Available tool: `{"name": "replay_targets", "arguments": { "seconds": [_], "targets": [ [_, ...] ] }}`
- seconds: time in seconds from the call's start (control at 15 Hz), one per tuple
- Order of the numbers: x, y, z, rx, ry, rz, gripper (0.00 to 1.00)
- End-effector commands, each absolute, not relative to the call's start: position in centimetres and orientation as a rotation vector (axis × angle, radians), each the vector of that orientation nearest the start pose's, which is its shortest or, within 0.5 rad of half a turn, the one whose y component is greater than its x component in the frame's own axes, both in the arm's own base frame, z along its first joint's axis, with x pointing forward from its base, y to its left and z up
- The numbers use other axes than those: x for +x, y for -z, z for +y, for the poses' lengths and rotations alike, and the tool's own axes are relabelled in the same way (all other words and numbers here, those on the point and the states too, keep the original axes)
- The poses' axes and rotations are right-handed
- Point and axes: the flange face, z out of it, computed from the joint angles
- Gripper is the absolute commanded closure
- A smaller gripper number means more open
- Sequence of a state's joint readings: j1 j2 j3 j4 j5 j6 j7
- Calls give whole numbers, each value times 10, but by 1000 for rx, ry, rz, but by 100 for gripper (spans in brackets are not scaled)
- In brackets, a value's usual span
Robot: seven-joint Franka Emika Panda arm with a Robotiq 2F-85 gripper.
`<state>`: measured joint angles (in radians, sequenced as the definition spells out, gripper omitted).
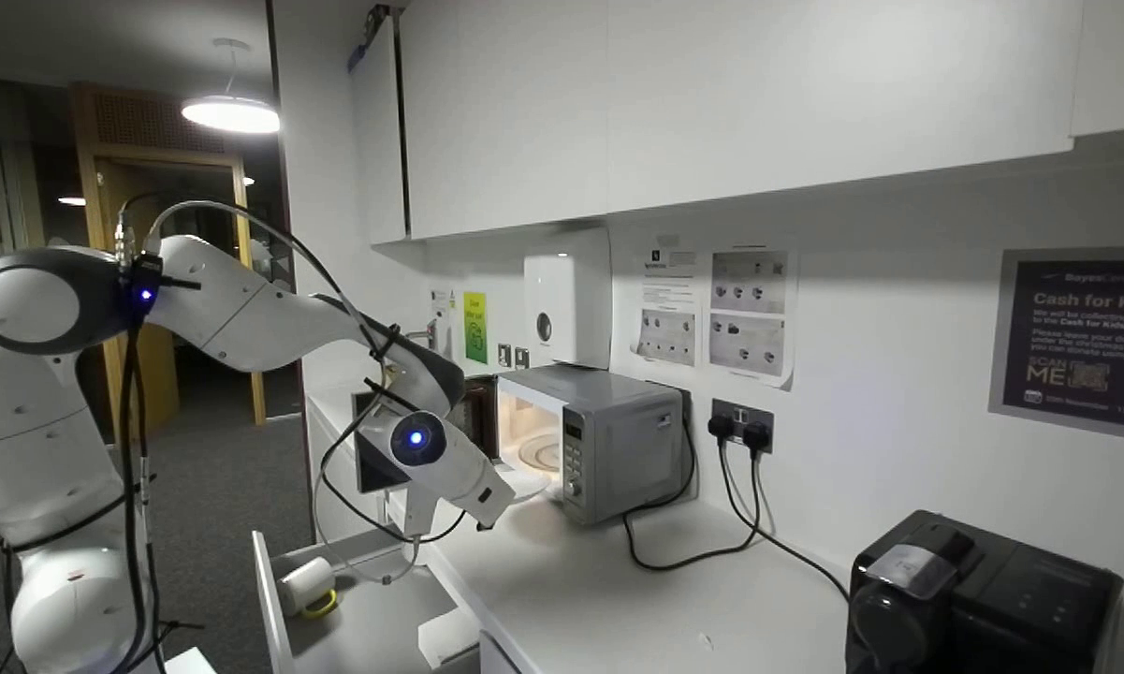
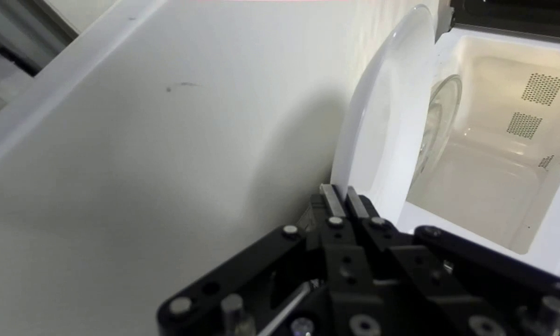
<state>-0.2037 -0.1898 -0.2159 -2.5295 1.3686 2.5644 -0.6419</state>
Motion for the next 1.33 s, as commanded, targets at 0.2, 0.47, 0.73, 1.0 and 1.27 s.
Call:
{"name": "replay_targets", "arguments": {
  "seconds": [0.2,0.47,0.73,1.0,1.27],
  "targets": [
    [446,-364,-167,-2026,724,1087,99],
    [461,-362,-153,-1990,711,1098,99],
    [474,-360,-141,-1959,712,1104,99],
    [484,-356,-130,-1930,696,1115,99],
    [490,-354,-120,-1899,693,1138,99]
  ]
}}
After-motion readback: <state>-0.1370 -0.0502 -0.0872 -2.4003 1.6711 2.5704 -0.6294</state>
